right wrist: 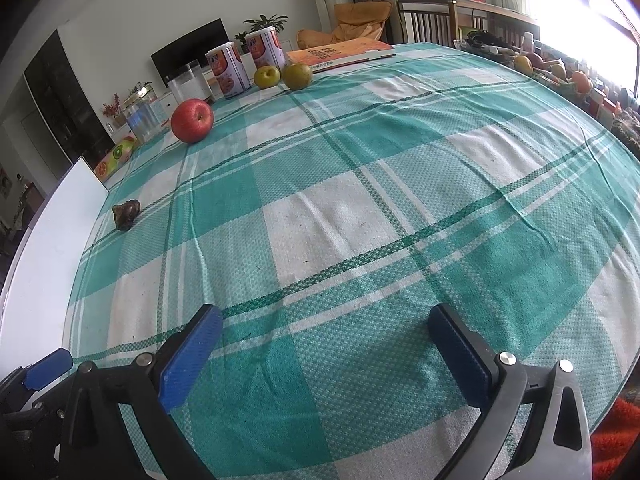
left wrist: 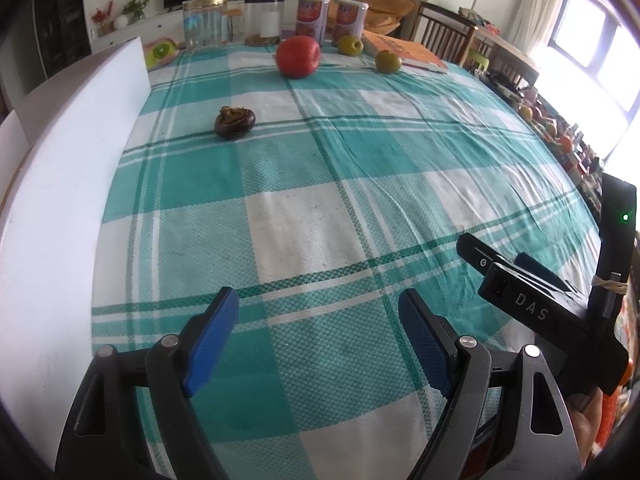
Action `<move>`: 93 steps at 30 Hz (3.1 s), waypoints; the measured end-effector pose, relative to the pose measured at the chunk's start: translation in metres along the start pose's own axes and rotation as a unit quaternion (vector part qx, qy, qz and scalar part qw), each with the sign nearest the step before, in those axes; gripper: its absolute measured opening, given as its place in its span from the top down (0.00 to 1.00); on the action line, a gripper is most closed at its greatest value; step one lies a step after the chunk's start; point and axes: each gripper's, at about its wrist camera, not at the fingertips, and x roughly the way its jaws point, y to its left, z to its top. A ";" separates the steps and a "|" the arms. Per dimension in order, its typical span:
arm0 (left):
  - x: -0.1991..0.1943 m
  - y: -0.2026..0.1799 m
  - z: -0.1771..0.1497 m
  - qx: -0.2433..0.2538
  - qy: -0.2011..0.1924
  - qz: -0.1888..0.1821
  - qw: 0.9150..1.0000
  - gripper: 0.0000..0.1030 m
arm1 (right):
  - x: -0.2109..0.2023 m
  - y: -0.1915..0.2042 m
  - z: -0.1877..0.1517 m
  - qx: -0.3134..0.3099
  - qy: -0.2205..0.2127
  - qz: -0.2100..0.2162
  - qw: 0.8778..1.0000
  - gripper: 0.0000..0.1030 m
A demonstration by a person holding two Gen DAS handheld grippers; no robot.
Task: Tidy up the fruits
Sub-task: 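Move both tools back over the table toward the remaining fruits, then grasp the last mangosteen with the left tool, then hold the mangosteen in the left tool while the right tool grasps a yellow-green pear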
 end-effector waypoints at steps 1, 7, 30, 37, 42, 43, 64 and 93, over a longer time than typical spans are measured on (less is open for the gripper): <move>0.001 0.000 0.001 -0.001 0.000 0.000 1.000 0.18 | 0.000 0.000 0.000 0.000 0.000 0.000 1.000 0.00; 0.004 -0.001 0.000 0.001 0.005 0.000 1.000 0.18 | 0.000 0.001 0.000 0.000 0.000 0.001 1.000 0.00; 0.054 0.038 0.078 -0.032 -0.072 0.027 0.996 0.18 | 0.000 -0.001 0.000 0.006 0.000 0.007 1.000 0.00; 0.103 0.080 0.125 -0.097 -0.048 0.064 0.992 0.27 | 0.000 0.000 0.000 0.006 0.000 0.007 1.000 0.00; 0.109 0.069 0.127 -0.054 -0.050 0.068 0.995 0.56 | 0.001 0.000 0.001 0.006 -0.001 0.008 1.000 0.00; 0.107 0.067 0.124 -0.050 -0.053 0.065 0.995 0.56 | 0.001 -0.001 0.001 0.007 -0.001 0.008 1.000 0.00; 0.070 -0.014 0.041 0.080 -0.042 0.025 0.996 0.22 | 0.001 -0.002 0.002 0.007 0.000 0.009 1.000 0.00; 0.075 -0.009 0.040 0.066 -0.038 0.036 0.996 0.07 | -0.019 -0.030 0.016 0.057 -0.005 0.076 0.995 0.00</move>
